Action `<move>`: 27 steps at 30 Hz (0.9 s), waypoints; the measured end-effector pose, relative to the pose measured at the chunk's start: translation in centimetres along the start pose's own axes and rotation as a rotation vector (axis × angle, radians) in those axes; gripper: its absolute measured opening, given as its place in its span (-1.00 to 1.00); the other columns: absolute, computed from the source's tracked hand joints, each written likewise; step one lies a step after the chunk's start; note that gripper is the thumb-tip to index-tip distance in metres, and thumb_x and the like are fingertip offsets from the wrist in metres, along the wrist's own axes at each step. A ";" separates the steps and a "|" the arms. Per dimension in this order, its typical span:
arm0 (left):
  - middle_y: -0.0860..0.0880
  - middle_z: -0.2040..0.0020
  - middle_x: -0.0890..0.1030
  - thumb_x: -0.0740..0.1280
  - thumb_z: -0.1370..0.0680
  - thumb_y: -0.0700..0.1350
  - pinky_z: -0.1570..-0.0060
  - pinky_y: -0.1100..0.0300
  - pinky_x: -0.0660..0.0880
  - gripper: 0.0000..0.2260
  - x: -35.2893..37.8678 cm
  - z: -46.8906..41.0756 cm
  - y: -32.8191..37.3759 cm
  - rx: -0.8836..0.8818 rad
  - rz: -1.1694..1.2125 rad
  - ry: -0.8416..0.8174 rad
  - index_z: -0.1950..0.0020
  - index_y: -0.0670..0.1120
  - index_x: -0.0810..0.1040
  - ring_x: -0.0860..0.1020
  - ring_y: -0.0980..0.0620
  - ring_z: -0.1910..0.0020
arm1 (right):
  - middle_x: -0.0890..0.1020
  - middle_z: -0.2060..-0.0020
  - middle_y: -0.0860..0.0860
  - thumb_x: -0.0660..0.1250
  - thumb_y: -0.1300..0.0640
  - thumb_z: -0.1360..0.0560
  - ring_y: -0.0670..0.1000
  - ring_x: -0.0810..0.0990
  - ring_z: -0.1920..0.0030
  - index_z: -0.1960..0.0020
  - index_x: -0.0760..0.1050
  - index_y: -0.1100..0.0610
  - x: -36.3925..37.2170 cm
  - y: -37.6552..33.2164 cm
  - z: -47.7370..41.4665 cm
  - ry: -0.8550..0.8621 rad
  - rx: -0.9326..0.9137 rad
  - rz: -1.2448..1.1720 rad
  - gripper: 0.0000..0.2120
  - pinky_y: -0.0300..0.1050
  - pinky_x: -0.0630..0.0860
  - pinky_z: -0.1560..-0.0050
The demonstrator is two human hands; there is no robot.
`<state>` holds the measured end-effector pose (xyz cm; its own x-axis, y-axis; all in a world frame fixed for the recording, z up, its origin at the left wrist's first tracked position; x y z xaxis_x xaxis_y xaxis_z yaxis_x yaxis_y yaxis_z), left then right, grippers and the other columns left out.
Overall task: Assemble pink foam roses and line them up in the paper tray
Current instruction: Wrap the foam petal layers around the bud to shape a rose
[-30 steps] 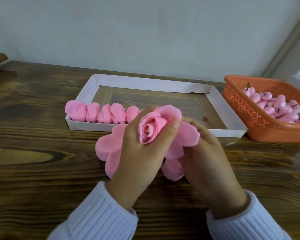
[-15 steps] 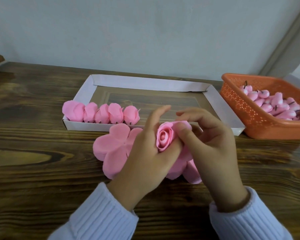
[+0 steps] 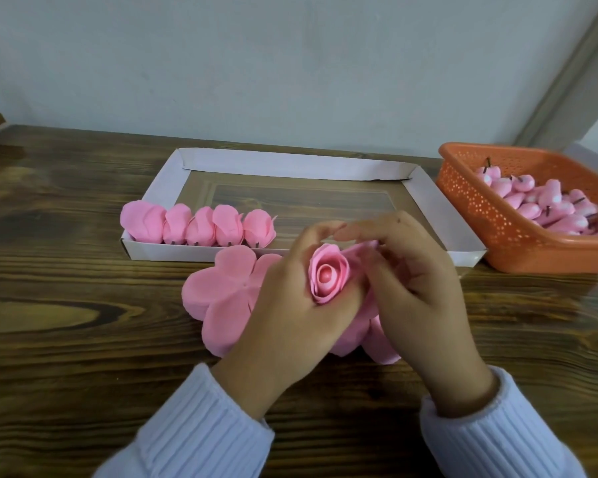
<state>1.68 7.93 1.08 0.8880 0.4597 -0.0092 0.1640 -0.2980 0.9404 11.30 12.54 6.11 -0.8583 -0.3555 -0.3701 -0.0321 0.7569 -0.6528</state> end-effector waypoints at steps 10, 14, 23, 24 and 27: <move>0.01 0.10 0.67 0.43 -0.39 -0.06 0.06 -0.04 0.62 -0.58 -0.1 0.1 -0.4 -0.034 -0.018 0.009 -0.23 -0.07 0.51 0.66 0.05 0.10 | 0.51 0.10 -0.04 0.22 0.58 -0.43 -0.10 0.54 0.02 0.11 0.57 0.08 0.1 -0.1 0.2 -0.012 -0.054 0.037 -0.59 -0.37 0.42 0.03; 0.02 0.09 0.67 0.43 -0.40 -0.05 0.08 -0.03 0.62 -0.58 -0.1 0.1 -0.4 -0.046 -0.026 0.015 -0.24 -0.04 0.50 0.66 0.07 0.10 | 0.51 0.08 -0.06 0.23 0.57 -0.42 -0.14 0.53 0.01 0.09 0.55 0.06 0.0 -0.3 0.2 -0.004 -0.082 0.066 -0.58 -0.39 0.42 0.02; 0.03 0.08 0.67 0.43 -0.40 -0.07 0.13 0.00 0.63 -0.57 -0.3 0.2 -0.4 -0.053 -0.055 0.023 -0.26 0.00 0.49 0.66 0.08 0.12 | 0.51 0.08 -0.03 0.26 0.48 -0.43 -0.19 0.51 0.01 0.08 0.56 0.03 0.0 -0.3 0.2 0.002 -0.087 0.130 -0.64 -0.39 0.41 0.01; 0.05 0.06 0.67 0.45 -0.41 -0.09 0.13 0.03 0.63 -0.57 -0.4 0.2 -0.5 -0.055 -0.052 0.025 -0.26 0.02 0.48 0.66 0.09 0.11 | 0.51 0.09 -0.03 0.27 0.48 -0.44 -0.18 0.51 0.02 0.08 0.54 0.02 -0.1 -0.3 0.2 0.013 -0.090 0.139 -0.65 -0.37 0.42 0.03; 0.08 0.03 0.66 0.47 -0.45 -0.17 0.11 0.08 0.64 -0.57 -0.5 0.2 -0.7 -0.057 -0.051 0.017 -0.28 0.02 0.47 0.66 0.12 0.08 | 0.51 0.10 -0.07 0.27 0.47 -0.44 -0.20 0.51 0.02 0.10 0.50 0.01 -0.1 -0.2 0.1 0.016 -0.086 0.138 -0.65 -0.39 0.41 0.03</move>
<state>1.23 7.78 0.38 0.8715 0.4877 -0.0522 0.1837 -0.2259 0.9567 11.45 12.31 6.21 -0.8658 -0.2363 -0.4411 0.0436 0.8426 -0.5369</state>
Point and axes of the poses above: each hand's wrist, its own z-axis away from the middle knuckle, its own x-axis out of the palm, y = z × x, the point moved 8 cm from there along -z, towards the middle knuckle
